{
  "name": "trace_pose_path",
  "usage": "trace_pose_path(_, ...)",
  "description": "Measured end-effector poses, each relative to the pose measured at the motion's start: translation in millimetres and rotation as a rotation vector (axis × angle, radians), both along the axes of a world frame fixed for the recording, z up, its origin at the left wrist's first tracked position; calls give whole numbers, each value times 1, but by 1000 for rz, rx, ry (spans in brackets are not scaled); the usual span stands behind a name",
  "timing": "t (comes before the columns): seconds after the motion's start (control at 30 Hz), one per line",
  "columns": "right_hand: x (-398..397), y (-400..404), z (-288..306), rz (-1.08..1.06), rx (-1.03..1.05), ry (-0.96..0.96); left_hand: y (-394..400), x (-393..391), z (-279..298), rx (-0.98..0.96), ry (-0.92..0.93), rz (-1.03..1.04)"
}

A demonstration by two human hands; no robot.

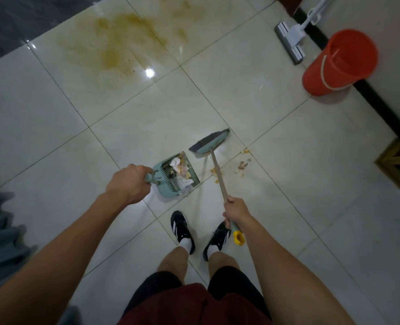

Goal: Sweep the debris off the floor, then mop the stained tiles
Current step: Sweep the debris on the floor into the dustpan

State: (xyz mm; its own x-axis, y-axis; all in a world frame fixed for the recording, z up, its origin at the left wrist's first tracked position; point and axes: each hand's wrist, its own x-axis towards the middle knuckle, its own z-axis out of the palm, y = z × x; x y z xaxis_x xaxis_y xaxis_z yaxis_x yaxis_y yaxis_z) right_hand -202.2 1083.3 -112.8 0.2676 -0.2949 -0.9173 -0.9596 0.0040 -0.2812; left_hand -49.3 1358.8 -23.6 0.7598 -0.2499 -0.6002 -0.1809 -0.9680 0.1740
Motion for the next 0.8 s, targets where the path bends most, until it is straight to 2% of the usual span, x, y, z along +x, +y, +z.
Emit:
trace_pose_path(0.3,-73,-21,14,25,-20,25,-42,-29,6,11,-2,-48)
trace_pose_path(0.47,-106,-54,33,0,-32,-39,-70,-47,9,16,-11,-79)
trace_pose_path(0.7,-115,-88,44,-9,-122,-154,-91,-65,10,27,8,-74)
trace_pose_path(0.8,-109,-100,47,62,-174,-188,-95,-69,9,23,14,-55)
